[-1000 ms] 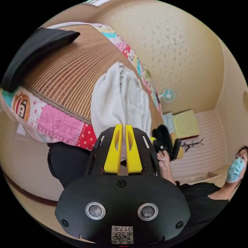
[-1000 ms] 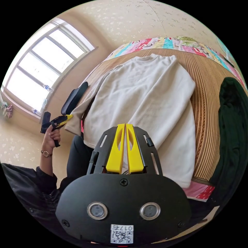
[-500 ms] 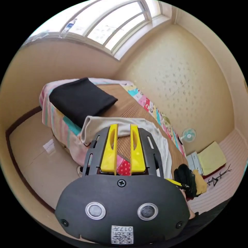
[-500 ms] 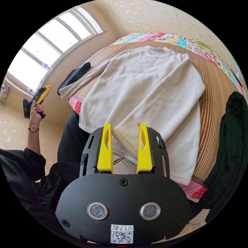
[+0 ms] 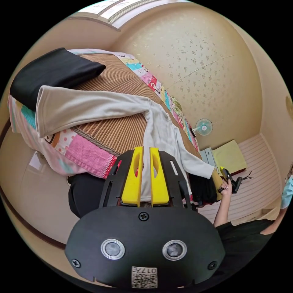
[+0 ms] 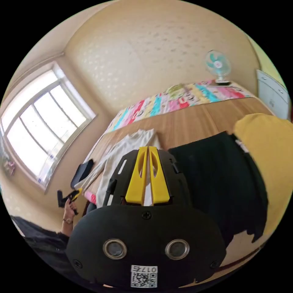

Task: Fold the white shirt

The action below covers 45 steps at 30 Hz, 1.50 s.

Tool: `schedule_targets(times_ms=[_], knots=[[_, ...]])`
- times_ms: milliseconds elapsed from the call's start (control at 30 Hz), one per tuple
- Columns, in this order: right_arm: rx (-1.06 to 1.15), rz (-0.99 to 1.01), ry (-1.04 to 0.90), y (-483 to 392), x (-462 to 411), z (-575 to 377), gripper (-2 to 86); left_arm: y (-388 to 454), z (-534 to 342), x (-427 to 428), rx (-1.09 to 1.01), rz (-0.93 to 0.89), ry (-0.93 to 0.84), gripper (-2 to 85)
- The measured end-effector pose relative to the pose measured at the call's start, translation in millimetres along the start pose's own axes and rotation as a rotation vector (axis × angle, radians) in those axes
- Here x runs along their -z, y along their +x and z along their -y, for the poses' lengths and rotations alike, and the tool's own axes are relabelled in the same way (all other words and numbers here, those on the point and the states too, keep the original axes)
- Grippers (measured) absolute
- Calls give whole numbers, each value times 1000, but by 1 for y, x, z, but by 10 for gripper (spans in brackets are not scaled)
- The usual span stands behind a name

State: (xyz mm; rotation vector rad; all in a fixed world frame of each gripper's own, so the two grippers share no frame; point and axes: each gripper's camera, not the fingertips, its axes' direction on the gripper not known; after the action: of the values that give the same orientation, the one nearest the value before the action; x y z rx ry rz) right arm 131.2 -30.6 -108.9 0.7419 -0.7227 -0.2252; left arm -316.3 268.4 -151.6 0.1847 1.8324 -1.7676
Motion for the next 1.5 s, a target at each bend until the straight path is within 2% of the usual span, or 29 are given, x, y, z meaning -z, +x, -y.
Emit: schedule_targets(times_ms=[67,133,200,233,300,467,600,700,767,900,933,1067,1167,1233,1367,1500], knots=[[-10,-74,76,13,30,3,16,4,-4,1,-23,18,-26,47],[64,-33,48,5,35,-3,22,6,-10,-6,-33,39,-67,49],[210,60,-100,-24,5,-25,42,9,-19,-21,-33,60,-122,60],[247,71,-147,-32,-7,-33,51,10,-21,-25,-33,59,-134,63],[331,46,-358,-60,-61,-68,87,14,-27,-37,-30,36,-165,69],[203,-30,-631,-63,-138,-124,133,30,-30,-35,-54,24,-202,73],[203,-205,-675,-58,-165,-152,138,40,-38,-12,-99,113,-206,73],[252,-183,-726,-63,-181,-165,88,26,-44,-4,-82,123,-222,73],[326,-200,-664,-77,-165,-161,50,13,-46,0,-48,103,-230,73],[432,-405,-316,-121,-69,-107,32,4,-47,20,-27,97,-207,73],[412,-430,-269,-119,-55,-95,30,3,-47,21,-29,99,-208,73],[77,-423,34,-54,29,-38,23,2,-43,25,-38,88,-226,72],[25,-393,192,-41,71,-50,22,3,-44,26,-48,105,-235,74],[91,-295,131,-53,66,-65,27,2,-45,21,-46,132,-252,77],[362,29,-260,-119,-16,-128,64,-6,-45,-4,-21,144,-317,101],[549,100,-557,-177,-118,-219,86,4,-46,-43,-45,183,-415,127]])
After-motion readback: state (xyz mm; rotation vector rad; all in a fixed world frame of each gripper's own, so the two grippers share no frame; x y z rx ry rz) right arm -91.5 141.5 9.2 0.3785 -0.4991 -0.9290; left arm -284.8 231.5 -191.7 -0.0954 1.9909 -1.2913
